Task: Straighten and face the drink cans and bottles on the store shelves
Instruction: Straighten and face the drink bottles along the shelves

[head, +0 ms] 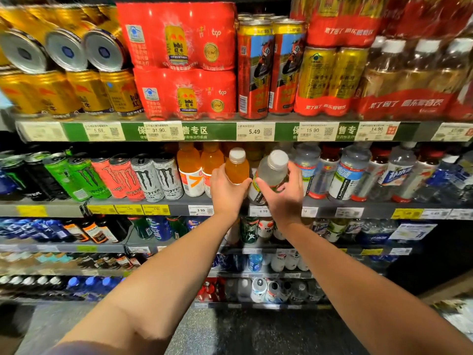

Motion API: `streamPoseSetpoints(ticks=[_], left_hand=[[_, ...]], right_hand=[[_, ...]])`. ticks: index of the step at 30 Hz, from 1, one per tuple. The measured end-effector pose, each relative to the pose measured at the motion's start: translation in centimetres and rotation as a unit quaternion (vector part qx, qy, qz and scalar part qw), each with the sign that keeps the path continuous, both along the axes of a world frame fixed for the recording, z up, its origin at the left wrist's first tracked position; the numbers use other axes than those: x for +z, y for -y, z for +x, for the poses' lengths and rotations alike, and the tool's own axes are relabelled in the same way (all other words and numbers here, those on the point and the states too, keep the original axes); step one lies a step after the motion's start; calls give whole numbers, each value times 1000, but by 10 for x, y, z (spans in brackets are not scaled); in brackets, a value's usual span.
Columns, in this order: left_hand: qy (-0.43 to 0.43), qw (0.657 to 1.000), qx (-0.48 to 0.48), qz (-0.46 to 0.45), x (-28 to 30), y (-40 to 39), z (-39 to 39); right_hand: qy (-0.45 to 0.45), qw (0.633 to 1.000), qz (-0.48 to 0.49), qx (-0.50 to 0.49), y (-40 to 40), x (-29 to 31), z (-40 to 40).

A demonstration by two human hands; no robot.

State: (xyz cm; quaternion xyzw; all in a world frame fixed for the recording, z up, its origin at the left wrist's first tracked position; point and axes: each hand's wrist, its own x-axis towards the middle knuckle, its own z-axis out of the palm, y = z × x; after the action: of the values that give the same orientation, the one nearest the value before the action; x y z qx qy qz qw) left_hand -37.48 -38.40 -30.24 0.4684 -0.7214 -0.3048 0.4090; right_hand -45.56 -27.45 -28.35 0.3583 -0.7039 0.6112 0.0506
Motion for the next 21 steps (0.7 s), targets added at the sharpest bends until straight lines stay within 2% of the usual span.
streamPoseSetpoints(ticks=[7,11,16,21], left_hand=[[-14,999,37,22,2,0,5],[-56,997,46,37,3,0,6],[-40,999,34,9,3,4,6],[-38,999,27,-3,5,3,6]], right_hand=[[33,998,55,7,20,2,-1],[-2,994,105,13,29,-1,0],[-58,981,182,-45,40,11,-1],[-61,975,205,-53,46,20,-2]])
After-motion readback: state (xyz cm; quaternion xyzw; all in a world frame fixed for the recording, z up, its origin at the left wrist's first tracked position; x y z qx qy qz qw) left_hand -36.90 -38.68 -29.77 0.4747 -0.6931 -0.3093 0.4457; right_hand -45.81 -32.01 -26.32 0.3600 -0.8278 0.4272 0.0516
